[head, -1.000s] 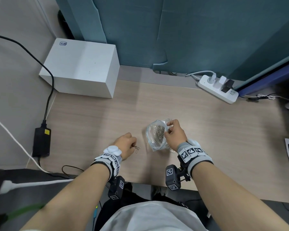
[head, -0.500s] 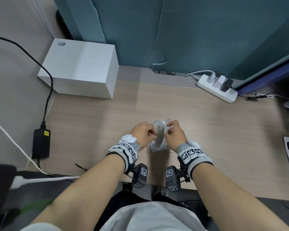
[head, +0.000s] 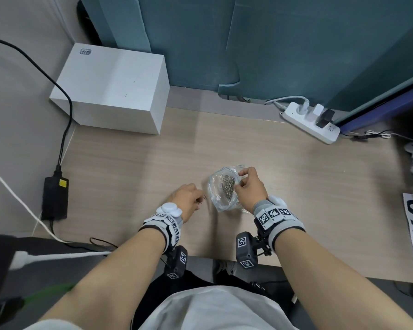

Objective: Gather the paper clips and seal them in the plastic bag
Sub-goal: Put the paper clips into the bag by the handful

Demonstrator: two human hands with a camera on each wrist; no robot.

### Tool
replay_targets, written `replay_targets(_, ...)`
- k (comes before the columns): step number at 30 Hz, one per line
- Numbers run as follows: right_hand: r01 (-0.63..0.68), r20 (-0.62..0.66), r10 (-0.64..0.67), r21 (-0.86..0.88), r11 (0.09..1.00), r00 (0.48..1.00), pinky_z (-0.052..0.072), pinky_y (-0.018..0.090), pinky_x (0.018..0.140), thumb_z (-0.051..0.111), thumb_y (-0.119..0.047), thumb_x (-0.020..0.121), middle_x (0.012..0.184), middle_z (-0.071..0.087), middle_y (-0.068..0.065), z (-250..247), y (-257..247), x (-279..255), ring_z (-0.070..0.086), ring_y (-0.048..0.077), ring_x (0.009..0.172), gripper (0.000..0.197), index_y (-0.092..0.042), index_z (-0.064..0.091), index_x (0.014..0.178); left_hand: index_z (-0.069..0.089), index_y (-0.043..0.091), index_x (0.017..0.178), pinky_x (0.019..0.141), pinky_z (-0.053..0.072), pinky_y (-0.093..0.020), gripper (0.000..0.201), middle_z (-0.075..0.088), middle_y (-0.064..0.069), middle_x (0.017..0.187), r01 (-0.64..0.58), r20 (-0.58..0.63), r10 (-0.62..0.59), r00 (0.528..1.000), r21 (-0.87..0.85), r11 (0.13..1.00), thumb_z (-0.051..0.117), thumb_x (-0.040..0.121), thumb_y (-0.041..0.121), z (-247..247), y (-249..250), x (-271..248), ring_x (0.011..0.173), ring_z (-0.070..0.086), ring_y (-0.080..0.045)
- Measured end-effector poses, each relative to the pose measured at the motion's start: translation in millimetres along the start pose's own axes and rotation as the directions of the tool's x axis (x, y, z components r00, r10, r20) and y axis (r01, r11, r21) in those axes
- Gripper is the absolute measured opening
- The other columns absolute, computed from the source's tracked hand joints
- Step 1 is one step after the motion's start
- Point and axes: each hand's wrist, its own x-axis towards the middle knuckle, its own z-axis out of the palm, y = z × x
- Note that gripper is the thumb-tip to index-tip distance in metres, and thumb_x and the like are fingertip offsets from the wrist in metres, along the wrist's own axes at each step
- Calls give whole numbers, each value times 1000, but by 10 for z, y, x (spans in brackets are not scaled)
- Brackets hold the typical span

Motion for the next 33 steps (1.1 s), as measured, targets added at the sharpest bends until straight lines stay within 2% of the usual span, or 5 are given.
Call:
replay_targets(10, -25, -48, 24, -8, 1000, 999, 49, 34, 70, 60, -12, 92, 81, 62, -2, -102, 75, 7, 62, 22, 75, 27, -26, 48, 111, 67, 32, 106, 74, 49, -34, 29, 57, 7, 99, -94, -58, 93, 994, -7, 996, 67, 87, 9, -102, -63, 188, 94, 54, -18)
replay_targets(16, -17, -51, 17, -2, 1000, 999, 51, 35, 72, 60, -12, 93, 81, 61, -3, -120, 77, 19, 63, 22, 76, 26, -25, 48, 112, 66, 30, 93, 70, 50, -33, 18, 58, 10, 98, -85, 15, 84, 996, 102, 991, 63, 88, 13, -206, -130, 117, 97, 55, -18)
replay_targets(21, -10, -67, 11, 7, 1000, 998, 49, 34, 69, 61, -12, 93, 82, 62, -2, -205, 57, 52, 63, 22, 77, 26, -25, 49, 113, 66, 29, 122, 89, 50, -37, 45, 63, 8, 126, -210, -37, 217, 975, 140, 968, 64, 84, 5, -177, -88, 171, 115, 54, -23)
replay_targets(28, 36, -75, -38, -17, 999, 996, 39, 25, 57, 58, -10, 93, 82, 62, -1, -265, -39, 93, 59, 15, 71, 26, -25, 49, 112, 67, 35, 126, 94, 49, -45, 40, 61, 5, 139, -327, 87, 315, 945, 266, 907, 42, 95, 32, -199, -67, 174, 125, 55, -27)
replay_targets(33, 58, -78, -61, -39, 998, 995, 37, 25, 56, 56, -9, 93, 82, 63, 0, -355, -75, 113, 58, 14, 71, 26, -24, 50, 113, 53, 26, 144, 103, 45, -46, 61, 52, 6, 149, -299, 92, 285, 954, 266, 916, 58, 87, 5, -109, -108, 124, 136, 48, -25)
